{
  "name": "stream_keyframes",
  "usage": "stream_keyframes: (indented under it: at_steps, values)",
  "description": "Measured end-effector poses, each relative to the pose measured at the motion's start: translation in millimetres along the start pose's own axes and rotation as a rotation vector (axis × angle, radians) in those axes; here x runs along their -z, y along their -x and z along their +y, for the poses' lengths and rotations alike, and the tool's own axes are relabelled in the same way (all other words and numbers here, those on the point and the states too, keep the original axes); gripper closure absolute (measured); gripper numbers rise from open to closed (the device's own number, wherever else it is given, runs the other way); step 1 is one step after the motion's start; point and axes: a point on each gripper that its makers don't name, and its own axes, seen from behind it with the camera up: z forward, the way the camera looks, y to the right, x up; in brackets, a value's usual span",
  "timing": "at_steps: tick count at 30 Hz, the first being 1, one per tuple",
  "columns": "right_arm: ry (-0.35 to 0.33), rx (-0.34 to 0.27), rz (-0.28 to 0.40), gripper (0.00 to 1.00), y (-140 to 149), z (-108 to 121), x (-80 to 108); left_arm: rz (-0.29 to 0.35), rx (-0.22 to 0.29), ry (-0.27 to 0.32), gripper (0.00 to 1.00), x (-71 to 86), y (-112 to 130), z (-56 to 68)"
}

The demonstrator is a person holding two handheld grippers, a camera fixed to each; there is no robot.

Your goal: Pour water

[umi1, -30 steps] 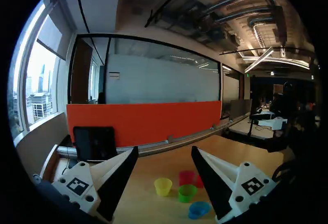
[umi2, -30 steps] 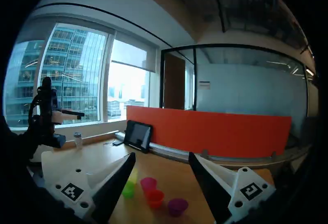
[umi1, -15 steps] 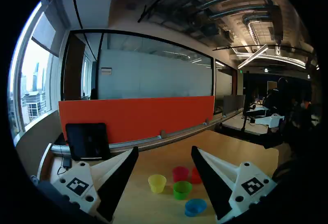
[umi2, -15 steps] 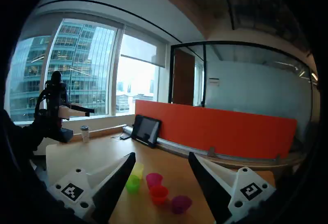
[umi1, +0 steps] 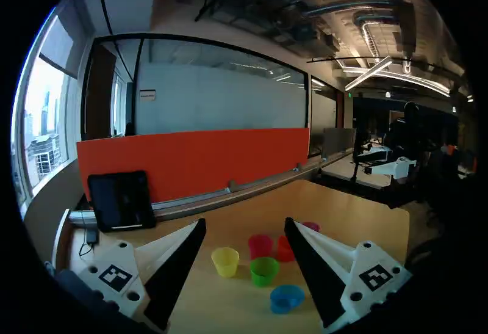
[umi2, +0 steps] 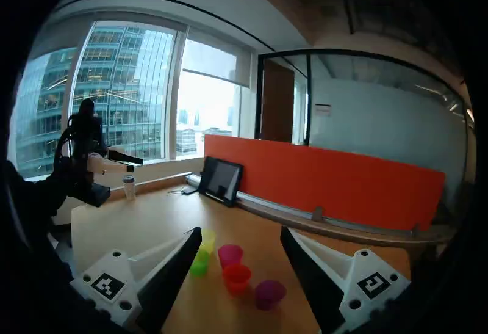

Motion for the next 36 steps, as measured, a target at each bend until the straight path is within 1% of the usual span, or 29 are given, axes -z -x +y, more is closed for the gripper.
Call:
stream_keyframes:
  at_steps: [8, 21, 30, 36]
  values:
    - [-0.011, -0.009, -0.04, 0.0, 15.5, 3.2, 0.6, -0.044, -0.018, 0.054, 0.04, -5.1, 23.6, 13.4]
    - [-0.022, -0.014, -0.094, 0.0, 37.2, 4.7, -4.2, -0.13, -0.051, 0.111, 0.04, -15.2, 62.9, 29.1]
    - [-0.021, -0.027, -0.135, 0.0, 58.6, 7.1, -8.2, -0.207, -0.062, 0.143, 0.04, -24.0, 100.0, 39.1]
    - [-0.023, -0.019, -0.161, 0.0, 70.3, 7.6, -11.9, -0.261, -0.076, 0.158, 0.04, -31.4, 126.0, 44.1]
